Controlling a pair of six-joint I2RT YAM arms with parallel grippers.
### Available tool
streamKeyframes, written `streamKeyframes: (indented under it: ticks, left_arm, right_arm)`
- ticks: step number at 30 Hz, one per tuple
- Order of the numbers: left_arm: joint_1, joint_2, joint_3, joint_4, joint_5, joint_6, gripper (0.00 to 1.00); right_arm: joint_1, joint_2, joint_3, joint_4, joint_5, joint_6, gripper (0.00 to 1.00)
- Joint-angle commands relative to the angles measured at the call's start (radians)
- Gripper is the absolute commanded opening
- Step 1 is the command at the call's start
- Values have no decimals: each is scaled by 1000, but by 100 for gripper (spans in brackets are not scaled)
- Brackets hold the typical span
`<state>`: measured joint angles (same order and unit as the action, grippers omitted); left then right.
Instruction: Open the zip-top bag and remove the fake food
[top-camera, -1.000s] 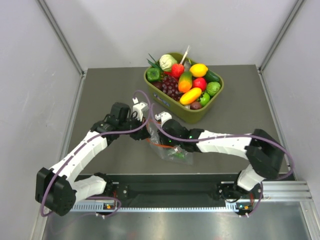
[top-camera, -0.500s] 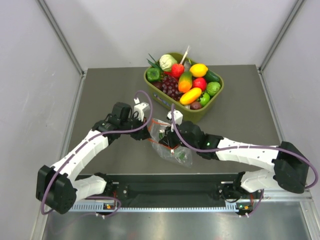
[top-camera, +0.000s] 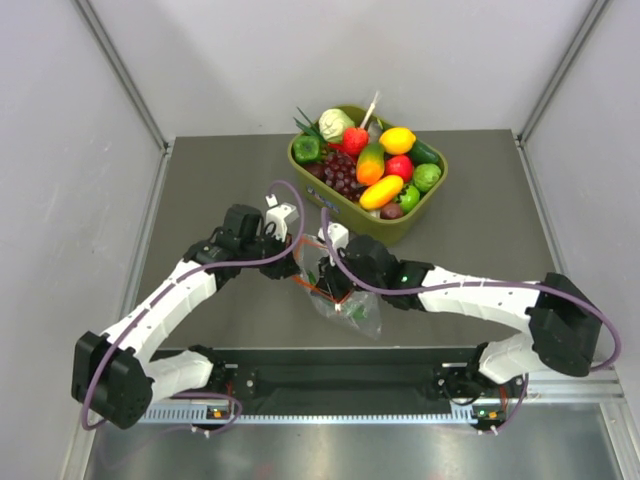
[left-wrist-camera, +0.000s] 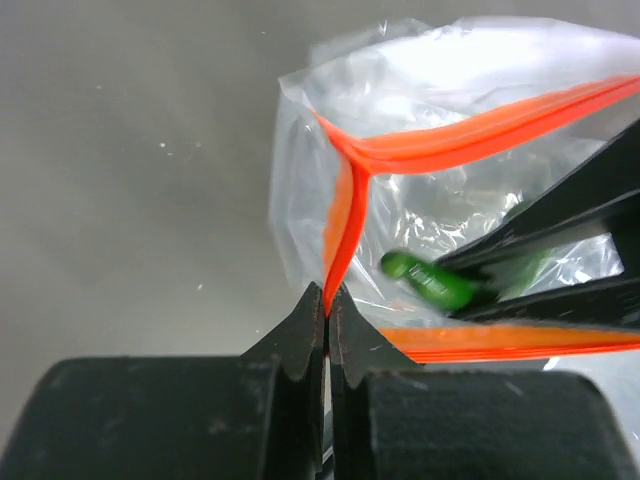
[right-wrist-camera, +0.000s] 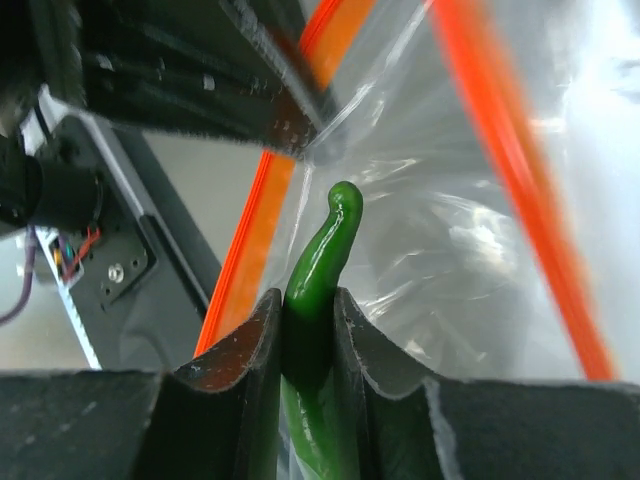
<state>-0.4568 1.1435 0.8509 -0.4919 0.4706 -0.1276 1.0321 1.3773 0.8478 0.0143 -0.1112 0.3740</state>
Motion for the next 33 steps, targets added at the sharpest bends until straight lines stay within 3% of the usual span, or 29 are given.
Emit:
streamKeyframes:
  ticks: [1, 6, 15, 21, 24, 33]
  left_arm:
    - [10, -31, 20, 27, -46, 20, 0]
    - [12, -34, 19, 26, -59, 22, 0]
    - [13, -5, 23, 15, -61, 22, 0]
    - [15, 1, 25, 13, -59, 22, 0]
    - [13, 2, 25, 18, -35, 23, 0]
    - [15, 1, 20, 26, -7, 23, 0]
  right_arm:
    - [2, 63, 76, -46, -132, -35, 0]
    - [3, 92, 103, -79, -145, -56, 0]
    - [5, -79, 28, -22, 24, -47, 0]
    - [2, -207, -44, 87, 82, -24, 0]
    - [2, -250, -96, 229, 99, -4, 0]
    - [6, -118, -33, 424, -82, 19, 0]
